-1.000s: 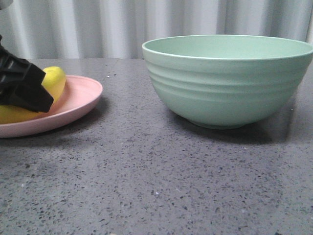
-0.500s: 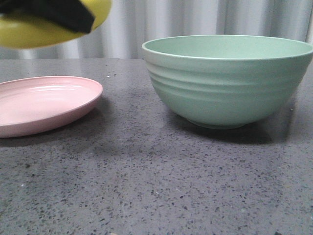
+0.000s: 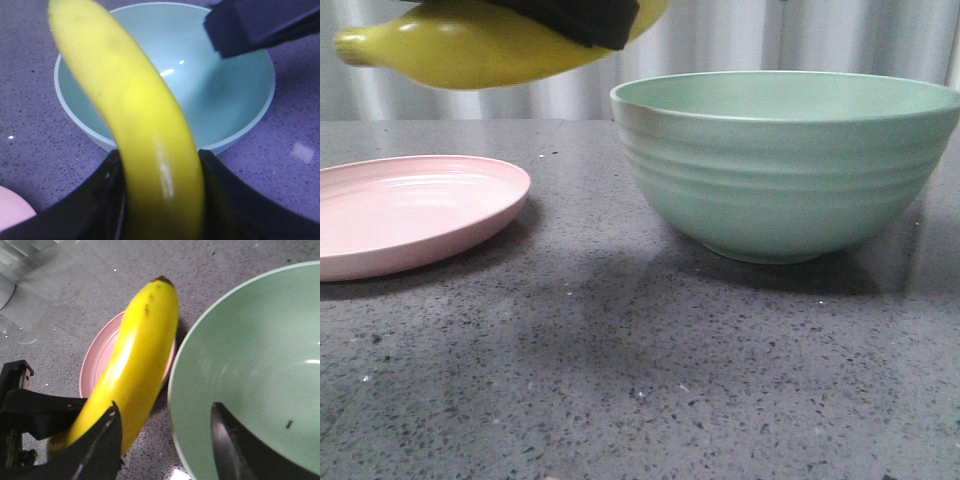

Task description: Transfer banana from pink plate to green bowl

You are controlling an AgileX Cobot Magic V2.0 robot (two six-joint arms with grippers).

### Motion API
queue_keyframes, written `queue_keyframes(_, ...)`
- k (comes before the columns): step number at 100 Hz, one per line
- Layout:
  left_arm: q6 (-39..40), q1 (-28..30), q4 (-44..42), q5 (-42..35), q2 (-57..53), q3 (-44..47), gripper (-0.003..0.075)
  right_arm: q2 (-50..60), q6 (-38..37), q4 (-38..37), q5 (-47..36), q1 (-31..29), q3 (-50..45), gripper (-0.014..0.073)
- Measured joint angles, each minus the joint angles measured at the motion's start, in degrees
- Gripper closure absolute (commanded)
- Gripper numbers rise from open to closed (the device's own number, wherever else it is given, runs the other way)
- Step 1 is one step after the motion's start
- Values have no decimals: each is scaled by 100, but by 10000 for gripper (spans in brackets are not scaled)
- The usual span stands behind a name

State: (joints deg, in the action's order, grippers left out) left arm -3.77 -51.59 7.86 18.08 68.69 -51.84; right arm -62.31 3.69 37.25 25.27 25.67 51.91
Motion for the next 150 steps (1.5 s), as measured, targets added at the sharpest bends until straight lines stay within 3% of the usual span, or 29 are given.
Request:
queue_keyframes(30,0,-24,-8,70,10,0,741,-661,0,257,-459,516,352,260)
queue_keyframes(67,21,-14,-58,205,10,0,741,-1231,0,308,-570,516,621,260)
queue_keyframes(134,43,-14,-81,229,22,0,740,-1272,0,375,-606,516,633,257)
queue_keyframes(150,32,-38,-81,143,22,0,740,-1285,0,375,-661,516,633,174)
